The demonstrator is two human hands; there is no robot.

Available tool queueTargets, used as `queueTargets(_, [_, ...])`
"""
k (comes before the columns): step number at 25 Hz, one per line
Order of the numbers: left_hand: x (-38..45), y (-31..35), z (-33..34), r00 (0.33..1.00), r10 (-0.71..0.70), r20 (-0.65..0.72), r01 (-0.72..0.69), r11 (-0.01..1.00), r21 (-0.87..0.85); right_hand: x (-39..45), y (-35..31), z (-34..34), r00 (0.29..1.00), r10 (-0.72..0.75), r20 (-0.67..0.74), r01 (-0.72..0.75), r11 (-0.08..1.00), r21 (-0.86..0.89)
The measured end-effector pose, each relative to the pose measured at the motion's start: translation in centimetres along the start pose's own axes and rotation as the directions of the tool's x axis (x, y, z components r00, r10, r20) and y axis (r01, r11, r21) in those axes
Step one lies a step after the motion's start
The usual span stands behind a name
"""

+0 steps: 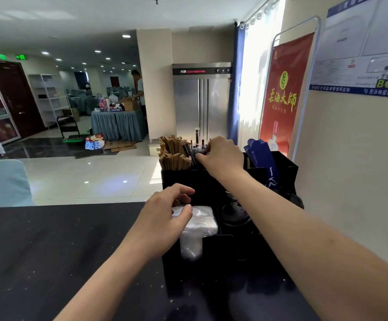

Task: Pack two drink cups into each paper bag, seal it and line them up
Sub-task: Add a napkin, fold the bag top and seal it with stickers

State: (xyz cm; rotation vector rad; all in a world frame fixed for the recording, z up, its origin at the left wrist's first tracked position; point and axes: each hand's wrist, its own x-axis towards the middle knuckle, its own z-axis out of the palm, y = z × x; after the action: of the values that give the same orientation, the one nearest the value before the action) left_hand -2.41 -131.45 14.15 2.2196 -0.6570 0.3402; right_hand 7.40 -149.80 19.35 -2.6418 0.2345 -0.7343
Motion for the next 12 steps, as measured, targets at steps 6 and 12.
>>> queueTargets(6, [-0.1,-0.5,-0.3,1.0,-0.009,-0.002,0.009,1.0,0.006,0.7,-0.3,0.6,0.998,0.029,0.053,-0.034,0.994,0.099])
queueTargets(12, [-0.3,0.0,-0.5,1.0,-0.007,-0.006,0.007,1.0,-0.015,1.2,-0.1,-2.1,0.999,-0.022,-0.046,0.036,0.944,0.327])
